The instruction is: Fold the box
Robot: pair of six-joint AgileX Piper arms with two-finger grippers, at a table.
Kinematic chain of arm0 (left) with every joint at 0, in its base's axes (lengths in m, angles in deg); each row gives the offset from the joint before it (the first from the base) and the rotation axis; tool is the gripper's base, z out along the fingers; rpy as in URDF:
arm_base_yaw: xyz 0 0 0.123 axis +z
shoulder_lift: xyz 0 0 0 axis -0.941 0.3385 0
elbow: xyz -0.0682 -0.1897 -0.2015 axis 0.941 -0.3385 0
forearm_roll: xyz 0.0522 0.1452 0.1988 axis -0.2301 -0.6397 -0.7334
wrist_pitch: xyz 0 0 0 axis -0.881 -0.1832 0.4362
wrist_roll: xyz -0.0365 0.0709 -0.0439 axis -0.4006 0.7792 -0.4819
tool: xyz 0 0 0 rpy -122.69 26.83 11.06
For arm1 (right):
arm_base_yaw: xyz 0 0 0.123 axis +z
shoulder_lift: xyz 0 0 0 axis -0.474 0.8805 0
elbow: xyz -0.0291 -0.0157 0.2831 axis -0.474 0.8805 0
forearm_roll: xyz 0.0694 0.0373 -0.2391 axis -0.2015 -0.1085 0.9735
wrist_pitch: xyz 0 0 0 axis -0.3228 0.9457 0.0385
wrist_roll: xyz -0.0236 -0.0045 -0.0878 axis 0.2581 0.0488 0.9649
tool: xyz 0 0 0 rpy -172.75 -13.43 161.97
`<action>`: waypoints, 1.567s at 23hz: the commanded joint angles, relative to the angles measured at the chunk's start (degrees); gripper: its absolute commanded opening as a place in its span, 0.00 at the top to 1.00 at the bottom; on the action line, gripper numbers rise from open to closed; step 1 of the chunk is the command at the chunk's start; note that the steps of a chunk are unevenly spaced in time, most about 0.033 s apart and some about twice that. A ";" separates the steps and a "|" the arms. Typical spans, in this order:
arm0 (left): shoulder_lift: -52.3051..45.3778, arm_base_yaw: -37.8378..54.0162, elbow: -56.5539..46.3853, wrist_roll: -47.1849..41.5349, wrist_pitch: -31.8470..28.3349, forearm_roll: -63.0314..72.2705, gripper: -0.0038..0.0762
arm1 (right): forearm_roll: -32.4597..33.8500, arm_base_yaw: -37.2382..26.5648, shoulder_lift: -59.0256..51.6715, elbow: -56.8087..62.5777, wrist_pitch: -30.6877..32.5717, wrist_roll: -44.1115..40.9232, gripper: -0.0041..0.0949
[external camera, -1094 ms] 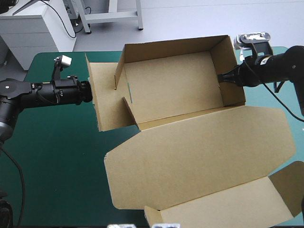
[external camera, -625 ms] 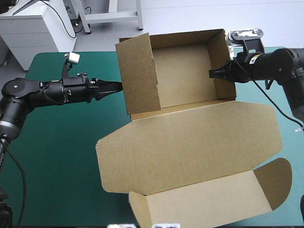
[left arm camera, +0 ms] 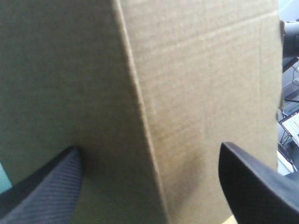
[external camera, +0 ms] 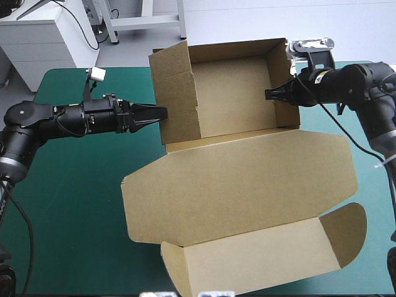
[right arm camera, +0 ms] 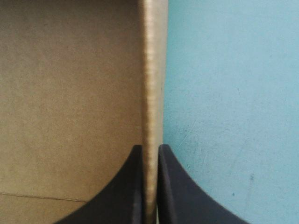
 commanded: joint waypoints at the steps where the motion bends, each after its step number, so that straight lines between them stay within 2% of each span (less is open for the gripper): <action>1: -1.72 -0.31 2.75 -1.34 -0.85 4.04 0.19 | 1.16 2.49 -2.02 -1.70 -5.13 -2.92 0.97; 5: -1.72 -0.80 3.97 -5.23 -6.44 0.12 0.19 | 5.50 6.12 -2.02 -1.70 -7.95 -7.00 0.97; 9: -1.72 -6.22 8.70 -15.70 -15.10 -19.58 0.22 | 6.77 7.79 -1.31 -1.70 -8.91 -9.19 0.97; 14: -1.72 -12.72 13.01 -25.11 -21.42 -33.34 0.26 | 6.32 7.79 -0.25 -1.70 -8.53 -9.85 0.97; 18: -1.72 -17.68 15.32 -34.68 -23.67 -50.28 0.33 | 3.96 7.79 -0.20 -1.70 -9.25 -9.62 0.97; 19: -1.72 -19.21 15.56 -39.56 -24.26 -56.38 0.36 | 3.12 7.79 -0.20 -1.70 -9.42 -9.22 0.97; 24: -0.79 -20.07 15.56 -43.77 -24.21 -60.05 0.41 | 0.97 7.79 -0.20 -1.70 -9.08 -8.51 0.97; 25: -0.55 -20.07 15.56 -44.31 -24.34 -60.05 0.44 | 0.34 7.79 -0.20 -1.70 -9.08 -8.49 0.97; 26: -0.39 -20.07 15.56 -44.43 -24.85 -60.05 0.60 | -0.11 7.79 -0.20 -1.70 -9.18 -7.91 0.97; 27: -0.16 -20.07 15.56 -44.43 -24.96 -60.05 0.79 | -0.19 7.79 -0.20 -1.70 -8.93 -7.78 0.97; 28: -0.02 -20.07 15.56 -44.30 -24.86 -60.05 0.94 | -0.19 7.79 -0.20 -1.70 -8.93 -7.78 0.97; 33: 0.48 -20.07 15.56 -43.11 -24.85 -59.91 0.96 | -0.19 7.79 -0.20 -1.70 -7.25 -6.28 0.97; 36: 0.48 -20.07 15.56 -42.08 -24.77 -59.91 0.96 | 1.48 7.79 0.29 -1.70 -4.21 -5.36 0.97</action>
